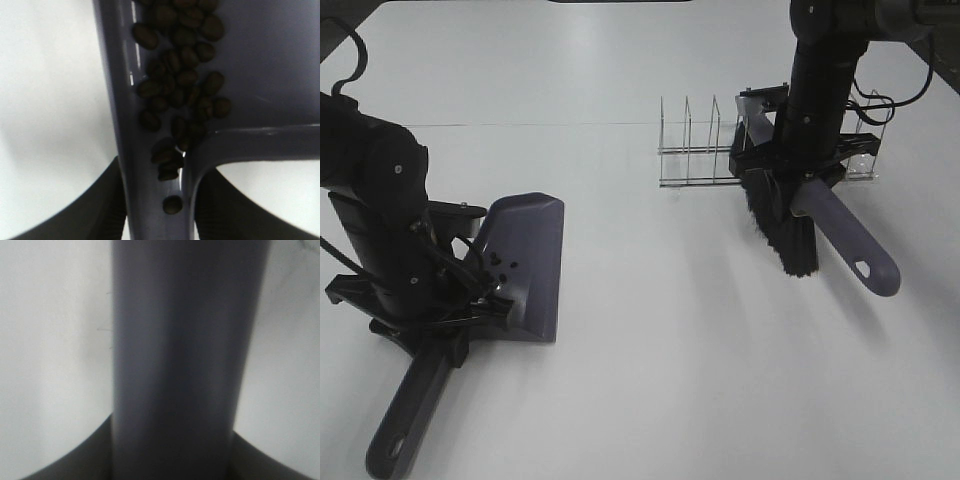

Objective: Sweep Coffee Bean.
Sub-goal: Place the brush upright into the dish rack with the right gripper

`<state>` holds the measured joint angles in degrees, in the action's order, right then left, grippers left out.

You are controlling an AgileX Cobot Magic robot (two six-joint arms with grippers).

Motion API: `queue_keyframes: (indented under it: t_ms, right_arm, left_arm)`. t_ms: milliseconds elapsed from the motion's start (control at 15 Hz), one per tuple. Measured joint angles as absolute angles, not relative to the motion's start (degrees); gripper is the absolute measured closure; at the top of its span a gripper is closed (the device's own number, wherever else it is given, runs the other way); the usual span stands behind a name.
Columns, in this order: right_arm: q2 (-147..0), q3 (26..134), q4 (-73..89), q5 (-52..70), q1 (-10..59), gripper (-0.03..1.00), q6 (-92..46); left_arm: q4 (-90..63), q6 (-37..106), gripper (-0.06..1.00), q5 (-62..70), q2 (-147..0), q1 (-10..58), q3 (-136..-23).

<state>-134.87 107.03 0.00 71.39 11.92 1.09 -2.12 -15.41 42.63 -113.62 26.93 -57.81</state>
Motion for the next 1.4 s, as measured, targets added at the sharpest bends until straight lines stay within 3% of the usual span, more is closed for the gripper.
queue_keyframes:
  t_ms: [267,1000,1067,1267,1400]
  right_arm:
    - [-139.34,116.83,4.76,71.45,9.51,0.68,2.64]
    - [-139.46,117.28,11.29,70.93,8.42,0.68,2.23]
    - [-139.46,117.28,11.57,70.87,8.42,0.66,2.29]
    - [-139.46,117.34,14.15,70.42,8.42,0.38,2.23]
    - [-139.4,117.91,14.67,70.47,8.42,0.34,2.29]
  left_arm:
    - [-2.18,-15.41,0.59,42.74,-113.62,26.93,-57.81]
    - [-2.52,-15.41,0.59,42.91,-113.62,26.93,-57.81]
    - [-2.52,-15.41,0.59,42.91,-113.62,26.93,-57.81]
    - [-2.52,-15.47,0.59,42.91,-113.62,26.93,-57.81]
    - [-2.52,-15.53,0.59,42.91,-113.62,26.93,-57.81]
